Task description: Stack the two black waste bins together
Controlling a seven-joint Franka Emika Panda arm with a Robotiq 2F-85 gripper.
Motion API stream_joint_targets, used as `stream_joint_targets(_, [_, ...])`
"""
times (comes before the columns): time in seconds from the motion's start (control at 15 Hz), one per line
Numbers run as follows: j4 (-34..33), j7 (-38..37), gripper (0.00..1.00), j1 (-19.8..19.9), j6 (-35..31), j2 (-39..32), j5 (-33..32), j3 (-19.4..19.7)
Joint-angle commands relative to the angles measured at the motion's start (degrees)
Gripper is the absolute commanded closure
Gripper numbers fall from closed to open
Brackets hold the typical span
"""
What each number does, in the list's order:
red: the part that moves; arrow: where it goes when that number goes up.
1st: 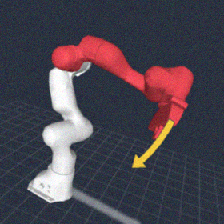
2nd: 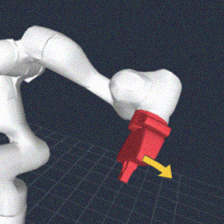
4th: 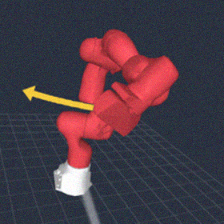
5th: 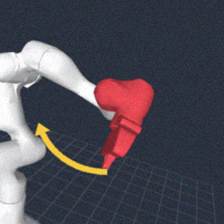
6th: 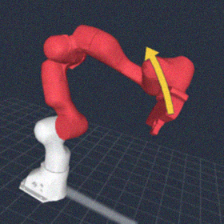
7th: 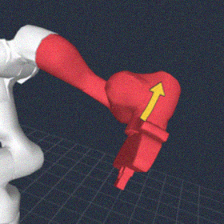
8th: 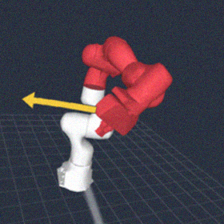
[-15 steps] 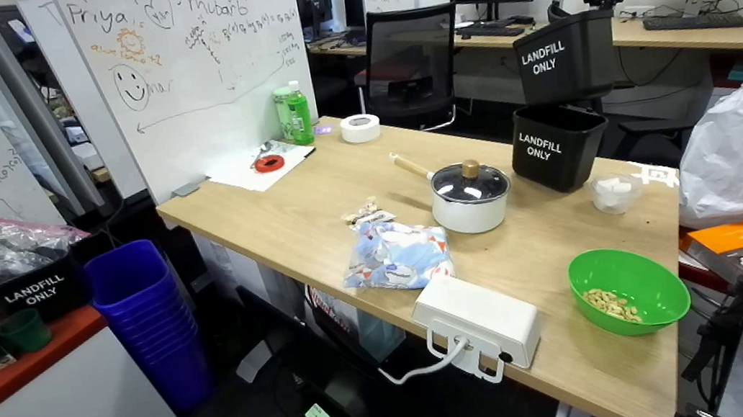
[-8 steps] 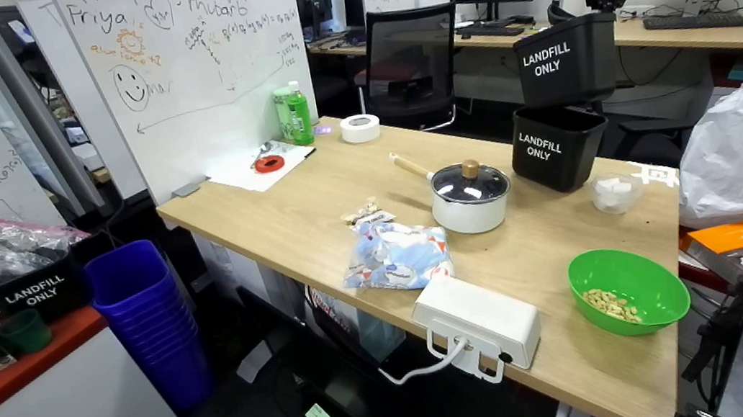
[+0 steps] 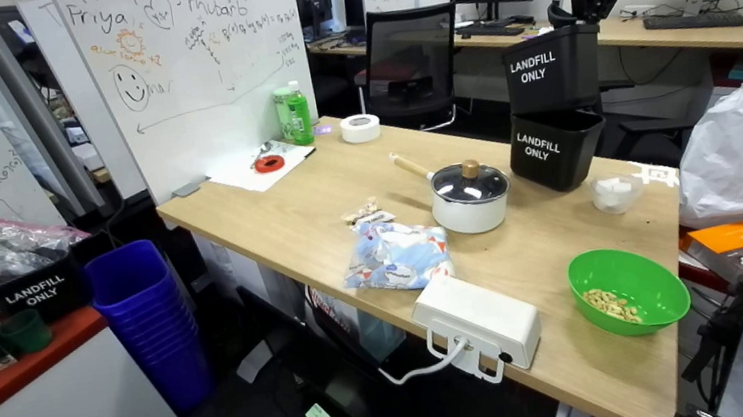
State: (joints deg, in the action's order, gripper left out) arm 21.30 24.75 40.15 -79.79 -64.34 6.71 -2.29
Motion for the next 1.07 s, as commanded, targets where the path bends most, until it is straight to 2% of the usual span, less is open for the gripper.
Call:
stream_joint_targets(0.0, [-1.29,-0.14,0.94,0.57,-2.55,-1.08,1.39,-0.83])
stream_joint_targets(0.33, [-0.77,0.01,0.94,0.99,-5.21,-1.39,1.5,-0.85])
stream_joint_targets(0.8, [-0.84,-2.03,0.94,1.09,-4.57,-3.25,1.28,-0.52])
stream_joint_targets(0.87, [-1.05,-2.31,0.9,1.04,-4.68,-3.65,1.15,-0.41])
stream_joint_targets(0.93, [-0.94,-2.28,0.5,0.99,-4.71,-3.83,0.94,-0.27])
stream_joint_targets(1.0, [-0.73,-2.63,0.49,0.98,-4.92,-3.91,0.9,-0.21])
